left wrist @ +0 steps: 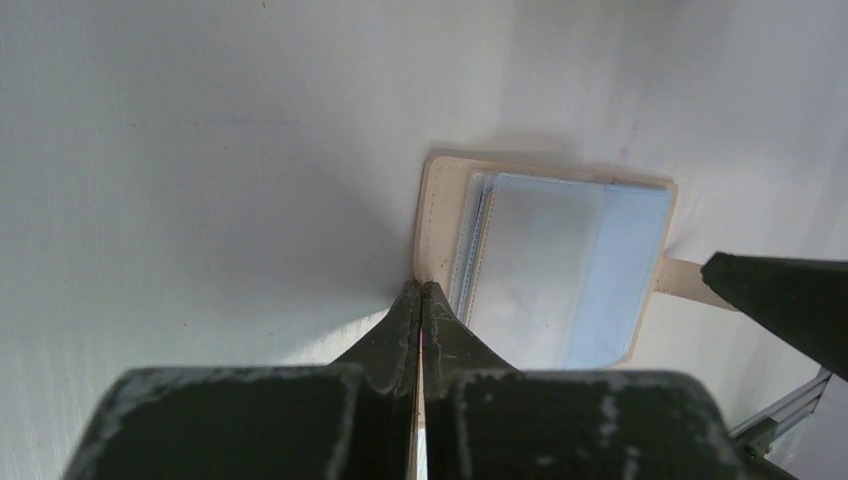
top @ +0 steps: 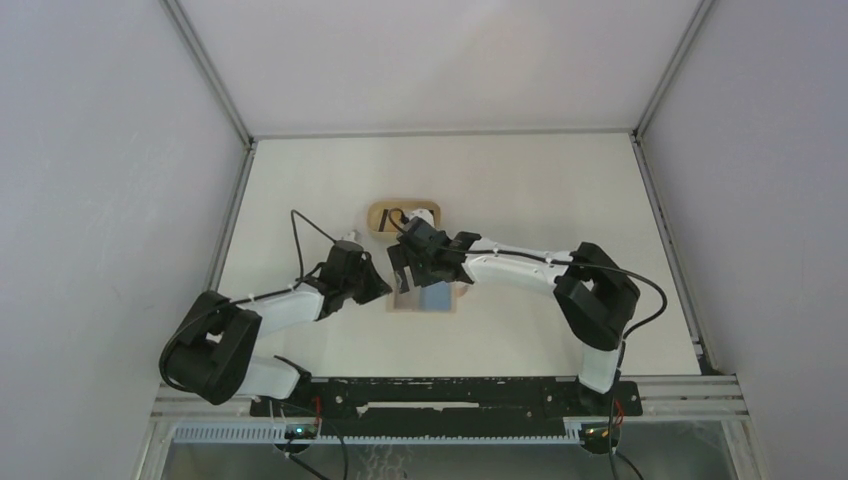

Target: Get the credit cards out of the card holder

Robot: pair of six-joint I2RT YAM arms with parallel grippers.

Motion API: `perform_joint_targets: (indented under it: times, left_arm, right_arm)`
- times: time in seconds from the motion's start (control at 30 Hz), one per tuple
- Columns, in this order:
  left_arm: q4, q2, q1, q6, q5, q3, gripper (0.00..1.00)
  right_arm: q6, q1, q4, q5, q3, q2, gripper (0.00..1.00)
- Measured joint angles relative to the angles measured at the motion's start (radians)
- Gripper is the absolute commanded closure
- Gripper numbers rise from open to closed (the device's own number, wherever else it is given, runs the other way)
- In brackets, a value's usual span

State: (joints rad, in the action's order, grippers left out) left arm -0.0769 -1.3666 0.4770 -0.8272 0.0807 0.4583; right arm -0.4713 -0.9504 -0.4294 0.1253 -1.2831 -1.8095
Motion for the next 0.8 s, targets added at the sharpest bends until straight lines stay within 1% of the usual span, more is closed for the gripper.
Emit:
perform_joint_targets:
  times: [0.13,0.3,0.47,0.67,0.8]
  left_arm:
    - [0.001,0.001,0.000,-0.002,-0.001,0.000,1.00]
    - [-0.014,0.001,0.000,-0.005,-0.003,-0.006,1.00]
    - [-0.071,0.001,0.000,-0.023,-0.003,-0.031,1.00]
    - [-0.134,0.002,-0.002,-0.051,0.002,-0.063,1.00]
    - [-0.173,0.002,-0.003,-0.068,0.003,-0.082,1.00]
  right_arm:
    - [-0.010,-0.003,-0.049,0.064,-0.044,-0.055,0.05]
    - [-0.014,-0.021,-0.102,0.138,-0.178,-0.146,0.05]
    - [-0.018,-0.062,-0.144,0.178,-0.284,-0.229,0.05]
    - [-0.038,-0.080,-0.203,0.232,-0.330,-0.256,0.05]
    - [-0.062,-0.085,-0.219,0.254,-0.333,-0.261,0.05]
